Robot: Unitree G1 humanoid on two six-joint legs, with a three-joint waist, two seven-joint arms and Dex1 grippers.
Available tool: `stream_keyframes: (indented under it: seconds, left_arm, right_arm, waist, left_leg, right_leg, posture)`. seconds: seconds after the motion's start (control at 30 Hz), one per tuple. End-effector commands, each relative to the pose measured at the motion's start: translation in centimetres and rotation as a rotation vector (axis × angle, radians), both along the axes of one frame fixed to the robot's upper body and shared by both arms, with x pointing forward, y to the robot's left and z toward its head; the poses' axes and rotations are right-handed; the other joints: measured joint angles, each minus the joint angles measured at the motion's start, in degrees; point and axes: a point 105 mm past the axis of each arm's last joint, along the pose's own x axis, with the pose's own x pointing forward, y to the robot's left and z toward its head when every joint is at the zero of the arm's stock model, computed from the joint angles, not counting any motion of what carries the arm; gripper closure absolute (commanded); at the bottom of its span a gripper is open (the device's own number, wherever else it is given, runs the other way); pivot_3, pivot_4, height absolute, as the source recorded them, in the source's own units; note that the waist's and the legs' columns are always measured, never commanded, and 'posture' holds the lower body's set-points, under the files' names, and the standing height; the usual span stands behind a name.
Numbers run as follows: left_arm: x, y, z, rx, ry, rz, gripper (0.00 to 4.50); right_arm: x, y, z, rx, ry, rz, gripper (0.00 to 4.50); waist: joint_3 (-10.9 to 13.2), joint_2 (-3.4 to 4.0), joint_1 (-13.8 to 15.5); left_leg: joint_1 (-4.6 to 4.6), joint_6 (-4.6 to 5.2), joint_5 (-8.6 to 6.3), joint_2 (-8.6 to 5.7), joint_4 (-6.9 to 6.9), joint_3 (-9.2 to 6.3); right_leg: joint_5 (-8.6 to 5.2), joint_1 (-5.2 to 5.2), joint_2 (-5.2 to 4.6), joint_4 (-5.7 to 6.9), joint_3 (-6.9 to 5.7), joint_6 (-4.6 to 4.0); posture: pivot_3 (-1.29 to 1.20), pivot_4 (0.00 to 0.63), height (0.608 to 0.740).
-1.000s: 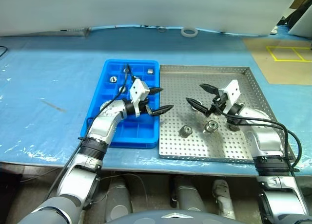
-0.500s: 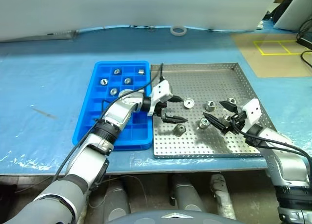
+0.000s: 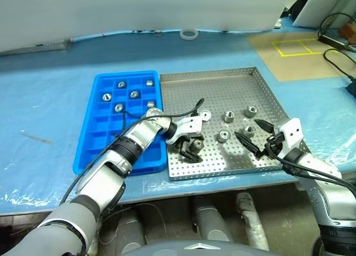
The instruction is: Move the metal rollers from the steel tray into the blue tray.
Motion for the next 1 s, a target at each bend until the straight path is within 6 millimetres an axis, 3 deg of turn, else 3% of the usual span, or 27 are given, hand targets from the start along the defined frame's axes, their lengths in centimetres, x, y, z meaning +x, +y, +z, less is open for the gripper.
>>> stream_keyframes:
  seconds: [0.03,0.1,0.23,0.5,0.67,0.8,1.0]
  left_arm:
    - [0.5,-0.9,2.0,-0.114,-0.016,0.038,2.00]
    - [0.7,-1.2,3.2,-0.183,0.023,0.071,2.62]
    - [1.4,-0.7,5.6,-0.322,0.095,0.168,2.62]
    - [3.3,2.9,7.7,-0.487,0.074,0.436,2.62]
    - [5.1,6.8,10.2,-0.639,-0.083,0.691,2.62]
    - [6.0,11.6,12.2,-0.800,-0.239,0.985,2.62]
    - [4.7,16.1,12.4,-0.858,-0.408,1.237,2.62]
  right_arm:
    - [0.4,0.5,1.5,0.004,-0.059,0.019,0.00]
    - [0.6,0.7,1.5,0.010,-0.059,0.031,0.00]
    - [1.1,1.5,1.7,0.031,-0.058,0.067,0.00]
    - [3.7,3.4,1.9,0.034,-0.059,0.183,0.00]
    - [5.2,5.0,1.7,0.042,-0.058,0.276,0.00]
    - [6.8,7.0,1.5,0.051,-0.060,0.357,0.00]
    - [8.1,9.3,1.6,0.046,-0.060,0.467,0.00]
  waist:
    - [0.0,0.00,0.1]
    - [0.0,0.00,0.2]
    - [0.0,0.00,0.4]
    - [0.0,0.03,1.2]
    - [0.0,0.03,3.6]
    - [0.0,0.03,5.4]
    - [0.0,0.03,8.7]
  left_leg:
    - [-0.01,0.04,-0.02,-0.03,0.05,0.00]
    - [-0.05,0.10,-0.06,-0.05,0.10,0.00]
    - [-0.08,0.17,-0.10,-0.09,0.13,0.00]
    - [-0.09,0.22,-0.12,-0.11,0.15,-0.02]
    - [-0.10,0.23,-0.11,-0.08,0.16,-0.04]
    - [-0.08,0.29,-0.07,0.04,0.16,-0.04]
    - [-0.09,0.12,-0.04,0.22,0.22,-0.04]
  right_leg:
    - [0.01,0.01,-0.03,0.00,0.01,-0.01]
    - [0.14,0.02,-0.06,0.00,0.01,-0.23]
    - [0.22,0.03,-0.13,0.00,0.00,-0.36]
    - [0.27,0.04,-0.17,0.00,-0.02,-0.45]
    - [0.30,0.03,-0.18,0.06,-0.06,-0.49]
    - [0.29,0.03,-0.13,0.12,-0.07,-0.49]
    - [0.29,-0.01,-0.09,0.33,-0.07,-0.52]
  posture:
    - [-0.57,0.150,0.740]
    - [-0.55,0.150,0.740]
    - [-0.50,0.150,0.740]
    - [-0.35,0.150,0.740]
    - [-0.22,0.150,0.740]
    - [-0.15,0.150,0.740]
    - [-0.05,0.150,0.740]
